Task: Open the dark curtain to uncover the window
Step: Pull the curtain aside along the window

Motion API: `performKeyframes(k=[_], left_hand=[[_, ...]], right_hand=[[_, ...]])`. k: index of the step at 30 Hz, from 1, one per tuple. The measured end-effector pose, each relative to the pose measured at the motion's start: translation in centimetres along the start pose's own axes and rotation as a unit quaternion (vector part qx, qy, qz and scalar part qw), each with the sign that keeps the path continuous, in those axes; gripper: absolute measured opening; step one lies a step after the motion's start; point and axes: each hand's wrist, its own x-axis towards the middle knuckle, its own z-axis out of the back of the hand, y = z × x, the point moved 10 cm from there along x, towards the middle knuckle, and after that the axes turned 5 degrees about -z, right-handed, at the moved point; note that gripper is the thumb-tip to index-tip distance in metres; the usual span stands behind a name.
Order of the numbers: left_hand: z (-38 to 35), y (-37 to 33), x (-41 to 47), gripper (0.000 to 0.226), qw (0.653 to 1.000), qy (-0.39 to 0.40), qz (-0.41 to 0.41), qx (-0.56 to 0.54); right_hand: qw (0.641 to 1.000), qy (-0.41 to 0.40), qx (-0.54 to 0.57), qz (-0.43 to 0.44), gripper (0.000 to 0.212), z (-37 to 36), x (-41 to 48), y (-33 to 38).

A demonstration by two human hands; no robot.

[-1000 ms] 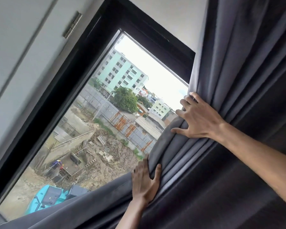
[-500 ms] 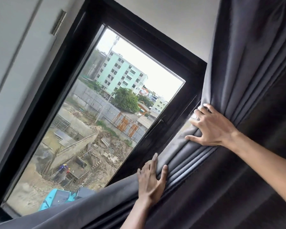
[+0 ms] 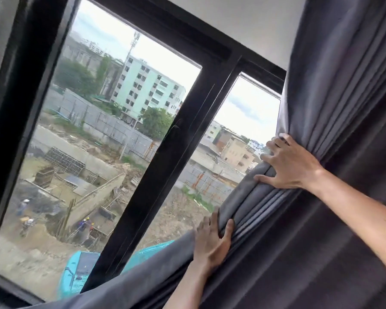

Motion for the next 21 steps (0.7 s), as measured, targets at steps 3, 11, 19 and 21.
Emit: performKeyframes(k=[3, 11, 19, 21], left_hand=[[-2.5, -0.6, 0.5, 0.07, 1.0, -0.011, -0.006, -0.001], [-7.9, -1.5, 2.1, 0.075, 0.999, -0.046, -0.02, -0.01], [-8.6, -1.6, 3.1, 0.082, 0.997, -0.073, -0.034, 0.005], [-9.1, -1.6, 3.1, 0.078, 0.997, -0.072, -0.038, -0.004]], right_hand=[[1.0, 0.009, 0.007, -0.004, 0.096, -2.0, -0.7, -0.8], [0.999, -0.016, -0.03, -0.015, 0.098, -4.8, -1.9, -2.2], [0.999, -0.032, -0.026, -0.014, 0.099, -5.9, -1.7, -2.7], [0.999, -0.035, -0.023, -0.018, 0.1, -6.4, -2.0, -2.8]])
